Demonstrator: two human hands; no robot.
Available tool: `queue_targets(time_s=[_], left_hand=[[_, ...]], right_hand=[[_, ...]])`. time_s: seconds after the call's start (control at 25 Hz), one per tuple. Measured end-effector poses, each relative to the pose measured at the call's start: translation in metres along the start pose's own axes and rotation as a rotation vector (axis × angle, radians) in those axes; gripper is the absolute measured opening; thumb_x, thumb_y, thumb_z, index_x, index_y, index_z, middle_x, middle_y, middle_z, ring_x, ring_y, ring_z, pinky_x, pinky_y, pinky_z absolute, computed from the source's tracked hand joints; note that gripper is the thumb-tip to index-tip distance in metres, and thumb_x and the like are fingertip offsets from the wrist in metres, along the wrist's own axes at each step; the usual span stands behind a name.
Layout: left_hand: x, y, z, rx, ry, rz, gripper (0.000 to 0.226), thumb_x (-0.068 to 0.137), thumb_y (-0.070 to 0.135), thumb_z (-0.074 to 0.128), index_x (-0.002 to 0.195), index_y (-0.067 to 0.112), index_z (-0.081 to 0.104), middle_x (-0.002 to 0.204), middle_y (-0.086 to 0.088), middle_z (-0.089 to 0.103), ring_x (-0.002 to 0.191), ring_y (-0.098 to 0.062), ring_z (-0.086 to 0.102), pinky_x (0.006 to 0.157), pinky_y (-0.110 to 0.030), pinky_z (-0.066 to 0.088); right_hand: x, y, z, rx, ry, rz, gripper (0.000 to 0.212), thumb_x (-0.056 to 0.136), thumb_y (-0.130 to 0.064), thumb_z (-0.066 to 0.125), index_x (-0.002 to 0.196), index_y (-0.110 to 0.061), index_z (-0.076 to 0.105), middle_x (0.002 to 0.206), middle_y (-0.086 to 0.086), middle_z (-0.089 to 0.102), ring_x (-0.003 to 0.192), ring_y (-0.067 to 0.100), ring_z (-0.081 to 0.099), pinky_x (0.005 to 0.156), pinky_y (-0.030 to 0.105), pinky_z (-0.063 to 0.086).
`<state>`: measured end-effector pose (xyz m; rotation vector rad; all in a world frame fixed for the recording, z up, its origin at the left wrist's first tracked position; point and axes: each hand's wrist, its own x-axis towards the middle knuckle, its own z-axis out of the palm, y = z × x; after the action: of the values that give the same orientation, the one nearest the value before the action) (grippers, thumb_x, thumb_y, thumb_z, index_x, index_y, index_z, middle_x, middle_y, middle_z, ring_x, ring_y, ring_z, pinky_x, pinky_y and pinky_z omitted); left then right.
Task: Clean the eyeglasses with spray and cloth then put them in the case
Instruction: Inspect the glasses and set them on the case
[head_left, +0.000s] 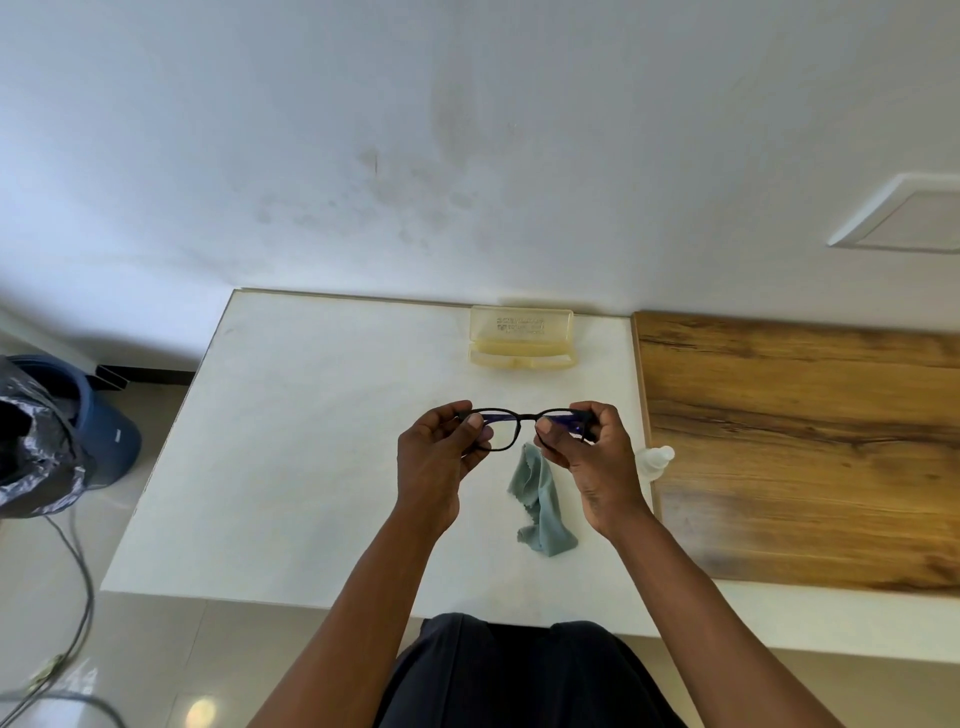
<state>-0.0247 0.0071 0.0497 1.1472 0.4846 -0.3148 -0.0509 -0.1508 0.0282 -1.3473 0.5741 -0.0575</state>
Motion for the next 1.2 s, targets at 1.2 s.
queue_targets(time_s=[1.2], left_hand=[[0.056,0.004,0.001,0.094,0.110,-0.073,0.020,0.085,-0.002,0.060,0.105,0.000,0.061,0.086,-0.010,0.064,0.073,-0.015,0.060,0.073,-0.022,0.053]], right_hand=[[0.056,-0.004,0.006,-0.069,0.011,0.169,0.016,0.092,-0.003,0.049,0.106,-0.008,0.054,0.083,0.003,0.062,0.069,0.013,0.056,0.065,0.025,0.050]])
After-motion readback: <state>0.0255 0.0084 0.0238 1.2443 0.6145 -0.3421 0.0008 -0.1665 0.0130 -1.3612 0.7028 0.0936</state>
